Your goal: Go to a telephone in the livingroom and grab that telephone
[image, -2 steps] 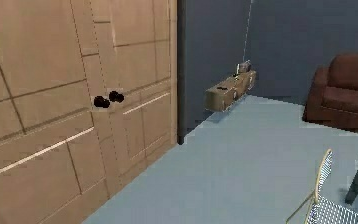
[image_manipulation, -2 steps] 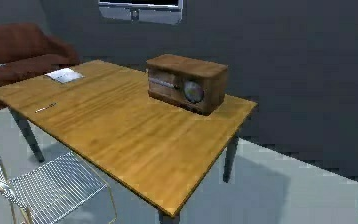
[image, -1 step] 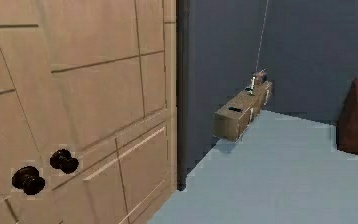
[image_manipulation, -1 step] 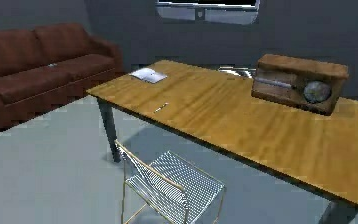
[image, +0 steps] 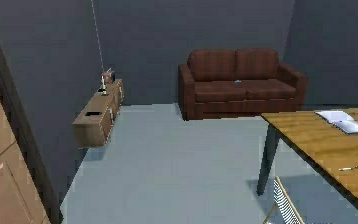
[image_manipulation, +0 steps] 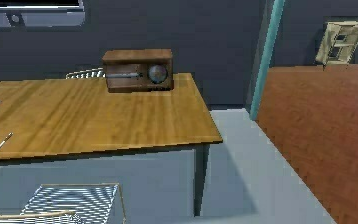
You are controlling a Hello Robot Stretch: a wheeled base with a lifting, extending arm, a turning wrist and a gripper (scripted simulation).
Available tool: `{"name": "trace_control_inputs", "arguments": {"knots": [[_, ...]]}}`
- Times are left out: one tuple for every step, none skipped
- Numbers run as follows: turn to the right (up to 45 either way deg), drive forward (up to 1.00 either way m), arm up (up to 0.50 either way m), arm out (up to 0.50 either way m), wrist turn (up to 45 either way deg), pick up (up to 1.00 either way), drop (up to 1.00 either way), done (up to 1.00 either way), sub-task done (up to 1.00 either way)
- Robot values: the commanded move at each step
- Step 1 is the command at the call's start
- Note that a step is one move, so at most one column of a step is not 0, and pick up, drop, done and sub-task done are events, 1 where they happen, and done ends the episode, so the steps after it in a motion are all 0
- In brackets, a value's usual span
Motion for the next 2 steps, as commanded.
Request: {"name": "trace_control_inputs", "arguments": {"knots": [[0.0, 0.05, 0.0, 0.0, 0.0, 0.0, 0.0, 0.0, 0.0], [-6.0, 0.0, 0.0, 0.0, 0.0, 0.0, 0.0, 0.0, 0.0]]}}
